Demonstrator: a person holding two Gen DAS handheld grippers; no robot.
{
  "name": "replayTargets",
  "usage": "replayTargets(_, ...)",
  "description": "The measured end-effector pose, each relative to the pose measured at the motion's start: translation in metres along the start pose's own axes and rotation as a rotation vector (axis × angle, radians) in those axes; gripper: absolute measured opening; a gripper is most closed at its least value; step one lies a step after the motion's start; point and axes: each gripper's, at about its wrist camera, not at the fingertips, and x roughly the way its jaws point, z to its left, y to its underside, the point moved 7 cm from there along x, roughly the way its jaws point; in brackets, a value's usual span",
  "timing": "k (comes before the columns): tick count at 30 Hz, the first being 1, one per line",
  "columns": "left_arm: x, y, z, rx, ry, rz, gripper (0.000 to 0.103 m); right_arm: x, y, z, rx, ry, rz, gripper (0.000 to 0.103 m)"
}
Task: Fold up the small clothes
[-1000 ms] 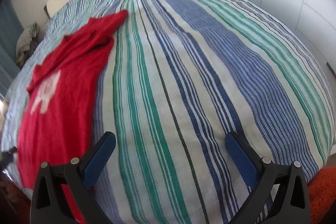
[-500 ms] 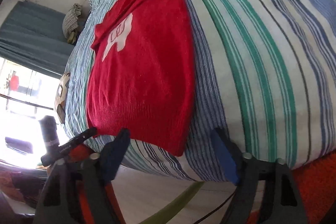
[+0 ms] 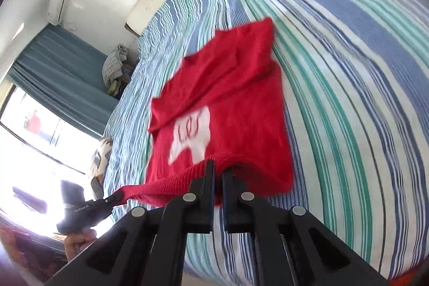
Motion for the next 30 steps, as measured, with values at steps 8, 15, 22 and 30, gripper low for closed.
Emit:
replayTargets(8, 0.082, -0.173, -0.021, 0.037, -0.109, -0.064, 0.003, 0.085, -0.157, -0.002, 0.004, 0.011, -0.094, 0.004)
replayTargets(15, 0.149, -0.258, 0.008, -0.018, -0.317, -0.107, 0.06, 0.181, -0.224, -0.018, -0.003, 0.105, -0.091, 0.009)
replayTargets(22, 0.104, -0.245, -0.001, 0.063, -0.298, -0.25, 0.062, 0.159, -0.222, -0.016, -0.112, 0.204, -0.14, 0.035)
replayTargets(30, 0.167, -0.169, -0.016, 0.385, -0.339, -0.039, 0.063, 0.163, -0.102, 0.015, -0.359, 0.097, 0.17, 0.044)
